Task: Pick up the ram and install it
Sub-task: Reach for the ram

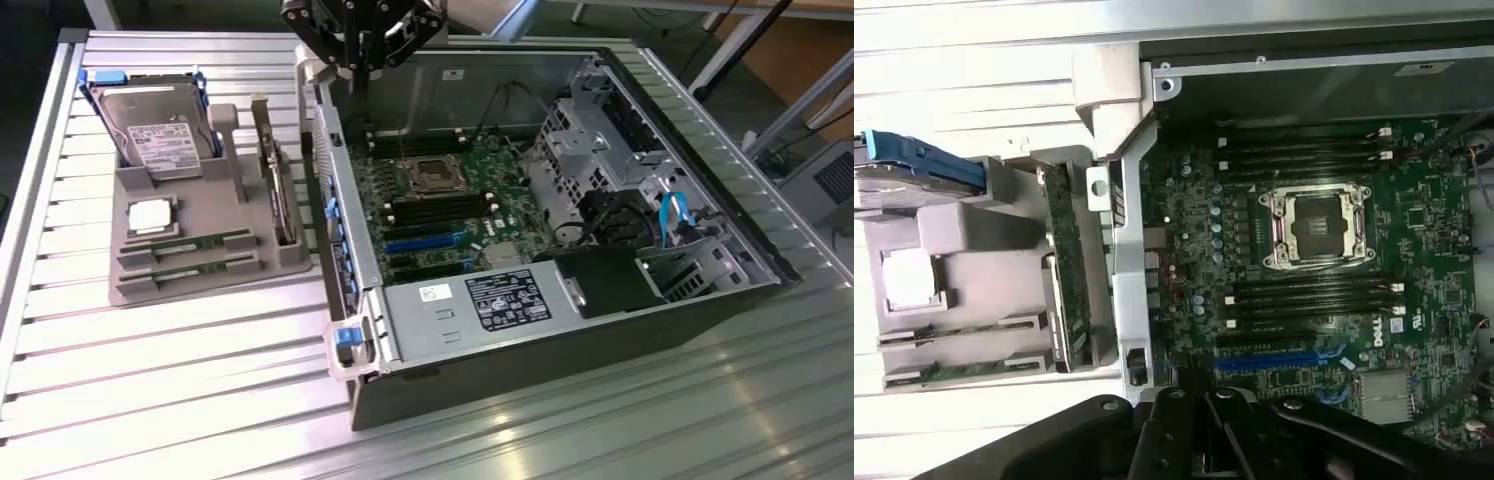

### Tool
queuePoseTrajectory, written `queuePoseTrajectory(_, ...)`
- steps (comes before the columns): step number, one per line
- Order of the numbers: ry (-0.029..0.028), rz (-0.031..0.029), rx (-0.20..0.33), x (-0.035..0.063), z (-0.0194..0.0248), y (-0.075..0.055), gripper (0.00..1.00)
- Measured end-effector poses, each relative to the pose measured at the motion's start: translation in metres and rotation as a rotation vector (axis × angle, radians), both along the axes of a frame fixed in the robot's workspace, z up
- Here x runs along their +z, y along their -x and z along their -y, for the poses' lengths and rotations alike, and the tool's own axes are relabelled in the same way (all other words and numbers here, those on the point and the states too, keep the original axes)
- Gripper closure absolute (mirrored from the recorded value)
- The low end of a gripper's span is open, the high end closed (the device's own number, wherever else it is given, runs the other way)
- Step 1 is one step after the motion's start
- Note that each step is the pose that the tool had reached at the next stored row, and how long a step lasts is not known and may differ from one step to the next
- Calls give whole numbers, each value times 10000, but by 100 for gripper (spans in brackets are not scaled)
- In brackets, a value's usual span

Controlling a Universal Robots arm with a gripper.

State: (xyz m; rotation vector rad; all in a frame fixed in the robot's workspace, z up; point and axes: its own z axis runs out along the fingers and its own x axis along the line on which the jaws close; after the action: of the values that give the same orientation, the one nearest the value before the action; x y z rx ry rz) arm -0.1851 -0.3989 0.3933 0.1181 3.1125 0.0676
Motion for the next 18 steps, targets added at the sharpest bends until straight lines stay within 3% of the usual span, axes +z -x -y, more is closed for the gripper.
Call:
queuePoseTrajectory(8,1,0,1,0,0,248,90)
queuePoseTrajectory(13,0,2,1,0,0,479,90)
queuePoseTrajectory(15,-1,2,0,0,0,589,90)
queuePoseTrajectory(16,0,3,1,0,0,752,90)
queuePoseTrajectory(18,-1,5,0,0,0,844,90)
